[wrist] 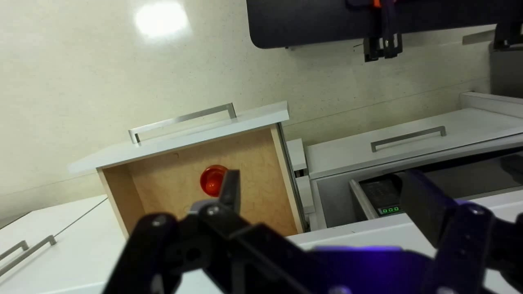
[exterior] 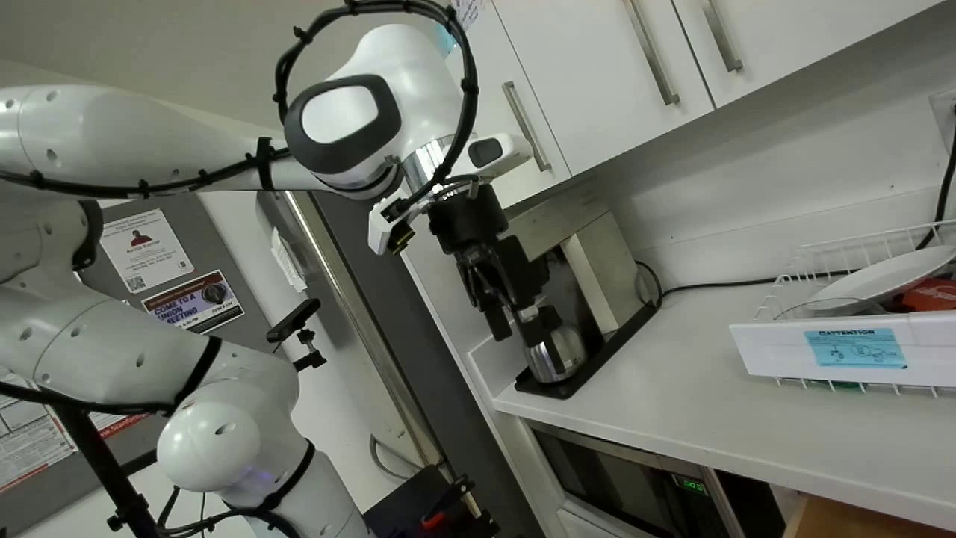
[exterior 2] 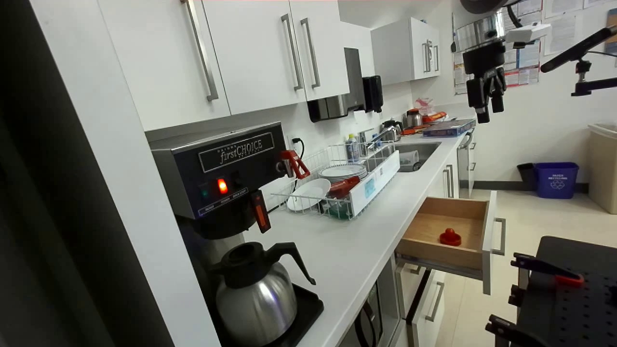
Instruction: Pick the red object in the drawer and put it on the counter
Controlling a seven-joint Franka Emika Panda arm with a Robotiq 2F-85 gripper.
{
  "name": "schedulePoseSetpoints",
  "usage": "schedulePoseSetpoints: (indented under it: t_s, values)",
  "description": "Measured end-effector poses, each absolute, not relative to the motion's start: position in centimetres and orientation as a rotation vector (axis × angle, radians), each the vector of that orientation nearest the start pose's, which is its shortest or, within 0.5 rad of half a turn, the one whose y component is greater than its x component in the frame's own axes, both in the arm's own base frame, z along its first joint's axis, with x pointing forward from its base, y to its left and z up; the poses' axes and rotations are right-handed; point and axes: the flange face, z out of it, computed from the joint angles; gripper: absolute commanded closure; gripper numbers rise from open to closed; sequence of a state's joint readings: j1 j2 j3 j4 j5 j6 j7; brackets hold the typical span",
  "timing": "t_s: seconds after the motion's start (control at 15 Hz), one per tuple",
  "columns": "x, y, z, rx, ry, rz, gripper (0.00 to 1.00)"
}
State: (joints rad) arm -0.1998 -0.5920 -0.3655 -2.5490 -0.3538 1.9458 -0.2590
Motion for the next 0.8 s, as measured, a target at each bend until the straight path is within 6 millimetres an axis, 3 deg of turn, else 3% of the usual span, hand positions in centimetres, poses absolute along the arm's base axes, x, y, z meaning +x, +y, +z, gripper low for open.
schedulePoseSetpoints:
  t_s: [0.33,0.47,0.6,0.8]
  values:
    - [30.6,-21.8,45.1,-3.252,0.159,0.114,0.0]
    - [31.1,-22.8,44.6,-3.263,0.159,0.055,0.0]
    - [31.8,-25.4,43.4,-3.282,0.142,-0.036,0.0]
    - [32.7,-30.8,40.3,-3.291,0.054,-0.126,0.0]
